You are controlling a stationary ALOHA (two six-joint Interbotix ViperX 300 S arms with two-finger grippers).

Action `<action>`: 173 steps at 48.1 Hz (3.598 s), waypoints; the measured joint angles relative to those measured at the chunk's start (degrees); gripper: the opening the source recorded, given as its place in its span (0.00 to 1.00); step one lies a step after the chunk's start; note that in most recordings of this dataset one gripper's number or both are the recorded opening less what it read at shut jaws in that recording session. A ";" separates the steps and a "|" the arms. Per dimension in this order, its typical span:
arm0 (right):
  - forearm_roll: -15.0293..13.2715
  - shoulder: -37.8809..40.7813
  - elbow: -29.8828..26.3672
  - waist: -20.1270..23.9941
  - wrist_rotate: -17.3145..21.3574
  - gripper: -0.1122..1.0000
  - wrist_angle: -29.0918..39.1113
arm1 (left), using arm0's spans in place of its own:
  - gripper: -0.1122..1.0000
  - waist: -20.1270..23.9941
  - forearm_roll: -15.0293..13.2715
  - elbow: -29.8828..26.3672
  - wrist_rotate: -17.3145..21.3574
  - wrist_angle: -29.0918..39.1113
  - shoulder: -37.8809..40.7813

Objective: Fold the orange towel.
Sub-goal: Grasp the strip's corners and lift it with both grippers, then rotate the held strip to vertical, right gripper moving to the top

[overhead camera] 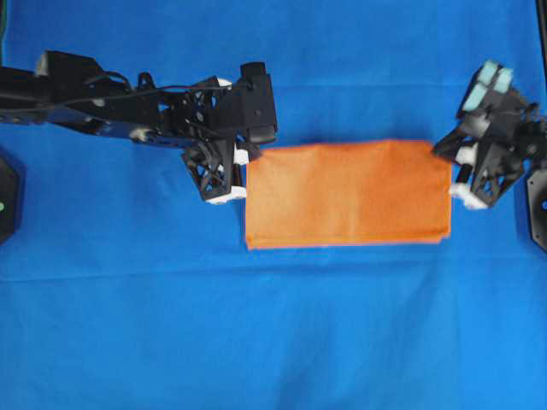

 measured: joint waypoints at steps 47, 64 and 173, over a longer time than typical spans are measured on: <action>-4.57 0.00 -3.78 -7.65 -0.26 0.13 0.35 | 0.12 -11.16 0.09 -0.97 -0.26 -8.61 -3.69; -11.78 15.56 -15.73 -16.44 -0.88 0.13 -10.11 | 0.12 -14.50 0.09 -7.38 0.62 -15.21 1.49; -13.01 38.06 -32.87 -13.18 -3.34 0.13 -15.56 | 0.12 -16.08 0.09 3.78 -0.53 -25.49 6.59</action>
